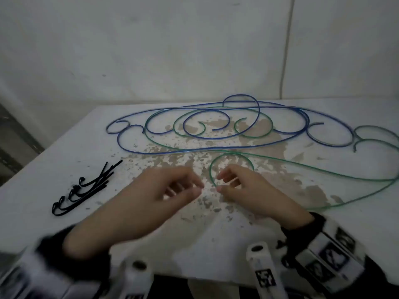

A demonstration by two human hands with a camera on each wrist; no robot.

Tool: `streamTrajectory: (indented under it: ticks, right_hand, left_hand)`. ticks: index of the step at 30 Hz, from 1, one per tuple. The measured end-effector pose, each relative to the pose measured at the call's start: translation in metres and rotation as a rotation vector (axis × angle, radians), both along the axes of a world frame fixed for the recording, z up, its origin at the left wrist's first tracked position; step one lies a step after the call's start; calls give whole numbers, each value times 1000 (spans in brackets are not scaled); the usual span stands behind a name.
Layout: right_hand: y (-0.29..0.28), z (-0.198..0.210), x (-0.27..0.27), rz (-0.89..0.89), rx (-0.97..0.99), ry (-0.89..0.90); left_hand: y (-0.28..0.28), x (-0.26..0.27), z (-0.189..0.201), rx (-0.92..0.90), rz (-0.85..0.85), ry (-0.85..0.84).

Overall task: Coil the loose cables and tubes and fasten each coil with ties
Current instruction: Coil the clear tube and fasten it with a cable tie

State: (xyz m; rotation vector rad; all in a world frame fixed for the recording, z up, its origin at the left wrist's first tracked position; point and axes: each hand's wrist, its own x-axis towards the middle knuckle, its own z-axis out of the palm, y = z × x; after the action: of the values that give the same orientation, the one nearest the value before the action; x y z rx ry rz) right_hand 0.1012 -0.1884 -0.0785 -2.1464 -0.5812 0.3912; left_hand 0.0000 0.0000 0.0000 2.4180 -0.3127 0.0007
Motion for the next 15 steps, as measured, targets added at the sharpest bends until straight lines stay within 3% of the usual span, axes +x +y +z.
streamTrajectory:
  ticks: [5, 11, 13, 15]
  right_hand:
    - [11, -4, 19, -36, -209, 88]
    - [17, -3, 37, 77, -443, 27]
    - [14, 3, 39, 103, -414, 38]
    - [6, 15, 40, 80, -223, 109]
  left_hand:
    - [-18, 85, -5, 291, -32, 90]
    - [-27, 128, -30, 537, -202, 261]
    - [-29, 132, -33, 587, -233, 297]
    - [-26, 136, -33, 553, -223, 249]
